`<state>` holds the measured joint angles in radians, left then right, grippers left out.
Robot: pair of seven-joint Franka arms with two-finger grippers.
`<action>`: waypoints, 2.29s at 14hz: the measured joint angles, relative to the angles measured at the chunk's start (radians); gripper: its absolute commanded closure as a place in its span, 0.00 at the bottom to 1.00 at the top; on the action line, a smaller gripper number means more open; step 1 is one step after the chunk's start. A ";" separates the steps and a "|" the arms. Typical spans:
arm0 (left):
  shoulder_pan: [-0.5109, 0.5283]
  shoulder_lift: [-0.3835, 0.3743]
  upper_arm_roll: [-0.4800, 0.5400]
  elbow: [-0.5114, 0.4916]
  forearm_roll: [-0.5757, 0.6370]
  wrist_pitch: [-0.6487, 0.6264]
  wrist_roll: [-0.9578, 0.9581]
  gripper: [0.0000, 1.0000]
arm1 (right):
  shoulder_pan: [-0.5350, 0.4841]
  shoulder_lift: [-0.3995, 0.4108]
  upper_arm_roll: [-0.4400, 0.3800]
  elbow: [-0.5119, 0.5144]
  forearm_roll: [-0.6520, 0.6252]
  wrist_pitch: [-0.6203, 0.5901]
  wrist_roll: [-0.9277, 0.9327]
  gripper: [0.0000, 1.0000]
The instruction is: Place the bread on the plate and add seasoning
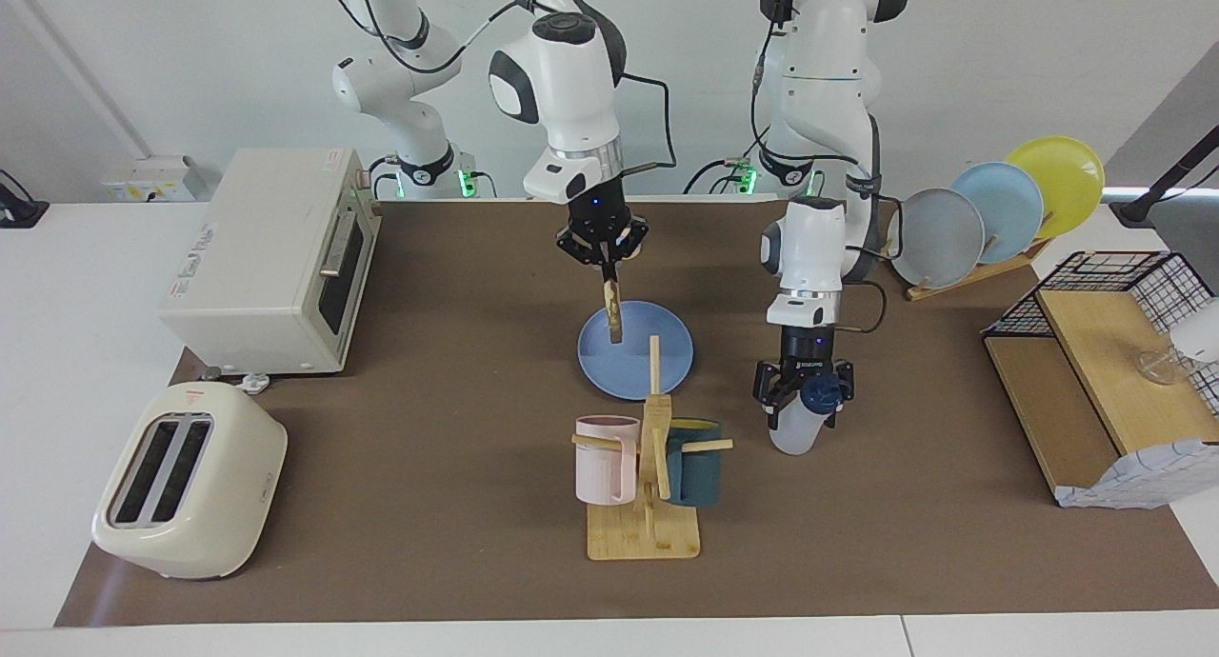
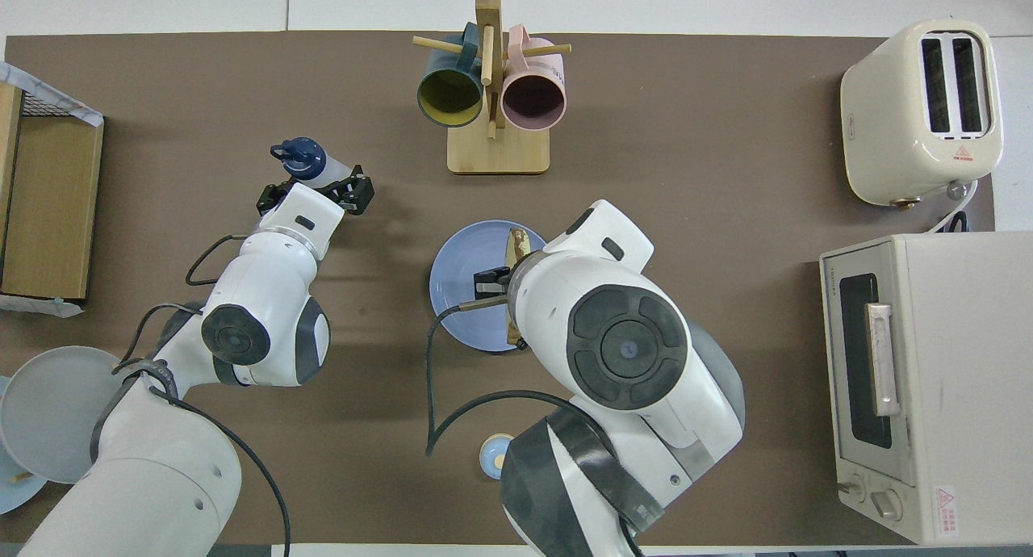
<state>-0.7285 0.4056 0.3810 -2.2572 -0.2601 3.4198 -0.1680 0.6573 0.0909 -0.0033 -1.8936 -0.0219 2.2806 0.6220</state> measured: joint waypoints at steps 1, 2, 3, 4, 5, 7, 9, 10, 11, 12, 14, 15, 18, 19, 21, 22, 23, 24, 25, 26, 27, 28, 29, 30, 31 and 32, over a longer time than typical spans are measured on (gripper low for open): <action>0.000 0.000 0.000 0.000 0.000 0.000 0.000 0.58 | 0.016 0.017 0.000 -0.001 0.000 0.023 0.021 1.00; 0.000 0.000 0.000 0.000 0.000 0.001 0.000 0.81 | 0.023 0.028 0.000 -0.001 0.000 0.036 0.035 1.00; 0.000 0.000 0.000 0.000 0.000 0.007 0.000 0.96 | 0.026 0.035 0.000 -0.002 0.000 0.056 0.041 1.00; 0.000 0.001 0.000 0.001 -0.001 0.022 0.000 1.00 | 0.026 0.040 -0.001 -0.003 0.000 0.083 0.042 1.00; 0.000 0.001 0.000 0.001 -0.001 0.036 0.000 1.00 | 0.026 0.041 -0.003 -0.009 0.000 0.108 0.042 1.00; 0.000 0.002 0.000 0.001 -0.001 0.046 0.000 1.00 | 0.025 0.051 -0.006 -0.021 0.000 0.150 0.042 1.00; 0.001 0.002 0.002 0.001 -0.002 0.051 -0.001 1.00 | 0.025 0.063 -0.007 -0.025 0.000 0.169 0.042 1.00; 0.001 0.002 0.004 0.001 -0.002 0.054 -0.002 1.00 | 0.025 0.065 -0.007 -0.027 0.000 0.177 0.042 1.00; 0.002 0.002 0.007 0.001 -0.002 0.058 -0.002 1.00 | 0.025 0.066 -0.007 -0.031 0.000 0.186 0.042 1.00; 0.002 0.002 0.011 0.002 -0.002 0.060 -0.002 1.00 | 0.024 0.066 -0.007 -0.036 0.000 0.199 0.042 1.00; 0.006 -0.001 0.017 0.007 -0.002 0.061 -0.002 1.00 | 0.020 0.066 -0.007 -0.060 0.001 0.222 0.042 1.00; 0.008 -0.003 0.019 0.012 -0.002 0.060 -0.002 1.00 | 0.018 0.065 -0.007 -0.083 0.001 0.250 0.042 1.00; 0.021 -0.021 0.024 0.036 -0.001 0.008 0.015 1.00 | 0.018 0.055 -0.007 -0.185 0.001 0.372 0.046 1.00; 0.025 -0.033 0.026 0.045 -0.001 -0.019 0.057 1.00 | 0.017 0.050 -0.007 -0.204 0.001 0.385 0.053 1.00; 0.036 -0.060 0.028 0.062 -0.001 -0.078 0.137 1.00 | 0.016 0.036 -0.008 -0.226 0.001 0.388 0.058 1.00; 0.041 -0.078 0.028 0.068 -0.001 -0.116 0.168 1.00 | 0.012 0.029 -0.009 -0.239 0.001 0.388 0.059 1.00; 0.045 -0.099 0.031 0.076 -0.001 -0.167 0.205 1.00 | 0.002 0.022 -0.009 -0.256 0.001 0.388 0.059 1.00; 0.052 -0.124 0.032 0.089 -0.001 -0.235 0.249 1.00 | -0.007 0.015 -0.010 -0.276 0.001 0.388 0.059 1.00; 0.059 -0.149 0.033 0.103 0.000 -0.301 0.288 1.00 | -0.012 0.008 -0.010 -0.292 0.001 0.388 0.059 1.00; 0.066 -0.173 0.033 0.116 0.001 -0.369 0.326 1.00 | -0.017 0.004 -0.010 -0.306 0.001 0.388 0.059 1.00; 0.074 -0.196 0.034 0.126 0.003 -0.428 0.360 1.00 | -0.022 0.000 -0.010 -0.317 0.001 0.388 0.059 1.00; 0.082 -0.220 0.034 0.134 0.010 -0.486 0.396 1.00 | -0.026 -0.004 -0.010 -0.324 0.001 0.389 0.059 1.00; 0.091 -0.246 0.034 0.139 0.018 -0.548 0.433 1.00 | -0.028 -0.007 -0.010 -0.329 0.001 0.389 0.059 0.94; 0.101 -0.274 0.034 0.143 0.023 -0.610 0.475 1.00 | -0.028 -0.009 -0.010 -0.331 0.001 0.389 0.063 0.66; 0.110 -0.303 0.034 0.145 0.025 -0.667 0.519 1.00 | -0.028 -0.010 -0.010 -0.333 0.001 0.389 0.073 0.01; 0.118 -0.333 0.034 0.146 0.026 -0.728 0.567 1.00 | -0.028 -0.011 -0.010 -0.334 0.001 0.389 0.086 0.00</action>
<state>-0.6105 0.0724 0.4152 -2.1113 -0.2342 2.6915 0.3989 0.6298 0.0795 -0.0136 -2.2273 -0.0205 2.6699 0.7082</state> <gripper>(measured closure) 0.555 0.863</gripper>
